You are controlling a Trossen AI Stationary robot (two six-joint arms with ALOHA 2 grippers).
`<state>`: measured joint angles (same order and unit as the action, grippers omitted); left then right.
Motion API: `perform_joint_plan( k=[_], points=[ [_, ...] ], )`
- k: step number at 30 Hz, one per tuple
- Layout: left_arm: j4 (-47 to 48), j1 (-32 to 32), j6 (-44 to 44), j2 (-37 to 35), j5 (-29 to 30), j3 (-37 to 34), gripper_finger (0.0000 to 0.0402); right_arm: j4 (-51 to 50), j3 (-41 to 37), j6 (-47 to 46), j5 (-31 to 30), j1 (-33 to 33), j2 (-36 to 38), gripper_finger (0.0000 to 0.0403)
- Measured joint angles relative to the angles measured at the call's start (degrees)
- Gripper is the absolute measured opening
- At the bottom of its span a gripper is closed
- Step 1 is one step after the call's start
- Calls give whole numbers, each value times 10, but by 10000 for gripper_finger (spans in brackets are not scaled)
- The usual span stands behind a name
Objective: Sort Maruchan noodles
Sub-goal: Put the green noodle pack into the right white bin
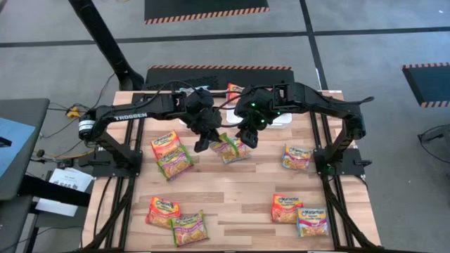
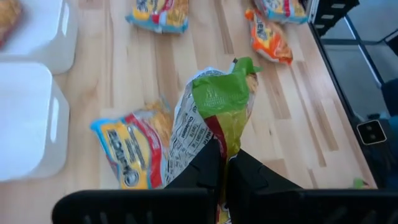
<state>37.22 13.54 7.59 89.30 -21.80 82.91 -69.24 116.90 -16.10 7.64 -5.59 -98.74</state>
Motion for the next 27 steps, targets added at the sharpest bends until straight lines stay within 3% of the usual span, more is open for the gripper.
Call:
perform_joint_plan(
  k=[14,27],
  points=[
    [-82,0,8,-2,-19,0,0,-5,0,-94,-34,26,0,203],
    [-164,0,-3,-2,-39,0,0,-8,0,-109,-50,23,0,203]
  ],
)
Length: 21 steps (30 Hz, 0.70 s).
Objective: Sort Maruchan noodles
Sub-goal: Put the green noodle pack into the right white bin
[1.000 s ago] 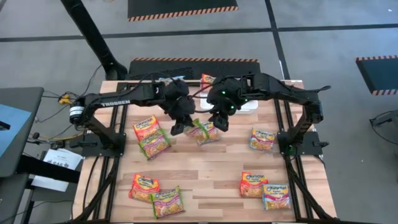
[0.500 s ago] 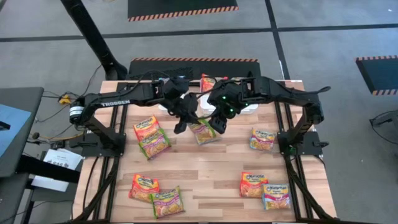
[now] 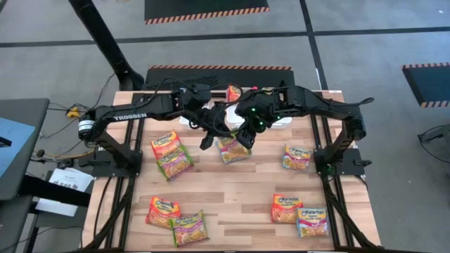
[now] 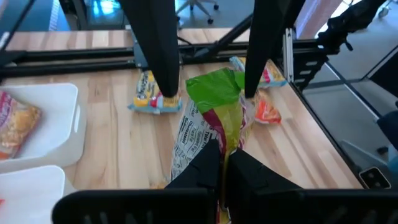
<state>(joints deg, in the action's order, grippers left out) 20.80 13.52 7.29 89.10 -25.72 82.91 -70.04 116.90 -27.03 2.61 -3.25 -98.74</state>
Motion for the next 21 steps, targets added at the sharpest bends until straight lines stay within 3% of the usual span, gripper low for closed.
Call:
perform_joint_plan(
  k=[11,15,21],
  points=[
    [-69,0,-16,0,0,0,0,-15,0,-13,0,-5,0,190],
    [-75,0,-19,0,0,0,0,-24,0,-16,1,-7,0,136],
    [-83,0,-22,0,1,0,0,-30,0,-15,4,-4,0,19]
  ],
)
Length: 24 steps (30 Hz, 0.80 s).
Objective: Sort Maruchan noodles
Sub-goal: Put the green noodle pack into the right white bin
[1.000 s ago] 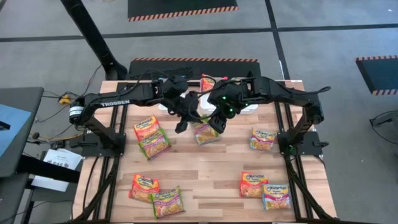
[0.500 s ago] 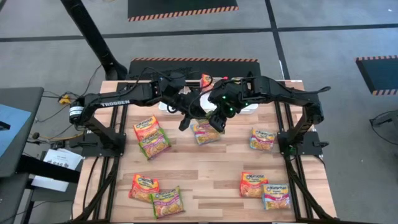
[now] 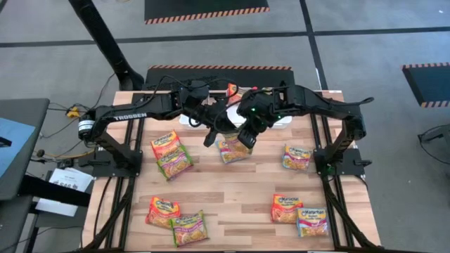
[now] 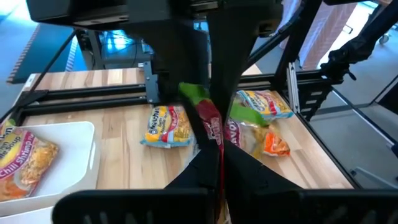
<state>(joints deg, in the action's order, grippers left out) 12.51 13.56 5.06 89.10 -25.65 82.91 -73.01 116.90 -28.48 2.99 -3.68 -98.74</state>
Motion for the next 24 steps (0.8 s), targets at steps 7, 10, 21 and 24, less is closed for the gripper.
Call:
perform_joint_plan(
  k=[7,10,21,24],
  points=[
    [4,4,-4,-7,17,-1,0,-22,0,0,-6,3,0,6],
    [9,14,-3,-22,23,-1,0,-54,0,-1,-30,3,0,5],
    [56,56,-3,-60,25,-1,0,-143,0,74,-79,-38,0,4],
    [61,69,-14,-64,26,-1,0,-142,0,124,-79,-74,0,3]
  ],
)
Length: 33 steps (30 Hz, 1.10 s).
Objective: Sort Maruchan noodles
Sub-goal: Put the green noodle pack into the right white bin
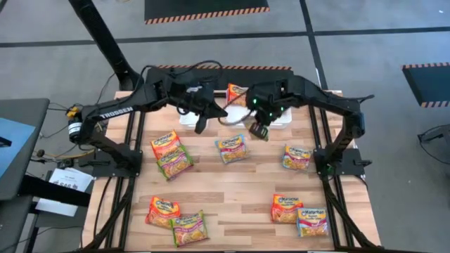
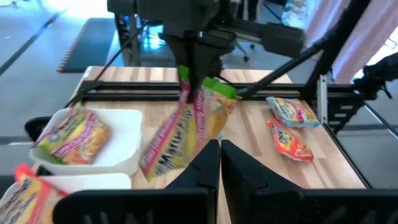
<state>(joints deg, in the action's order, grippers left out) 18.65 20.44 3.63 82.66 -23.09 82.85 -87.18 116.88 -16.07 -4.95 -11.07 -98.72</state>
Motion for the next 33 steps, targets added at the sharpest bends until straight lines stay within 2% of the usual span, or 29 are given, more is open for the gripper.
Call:
perform_joint_plan(
  k=[8,15,21,28,33],
  points=[
    [10,42,-39,0,23,0,0,0,0,153,9,-126,0,4],
    [14,81,-64,1,44,0,0,14,-1,284,89,-239,1,4],
    [14,106,-65,1,45,0,0,43,-53,350,139,-309,2,4],
    [14,126,-65,1,45,0,0,86,-127,387,146,-347,1,5],
    [14,136,-65,1,45,0,0,128,-172,404,187,-381,7,5]
  ],
)
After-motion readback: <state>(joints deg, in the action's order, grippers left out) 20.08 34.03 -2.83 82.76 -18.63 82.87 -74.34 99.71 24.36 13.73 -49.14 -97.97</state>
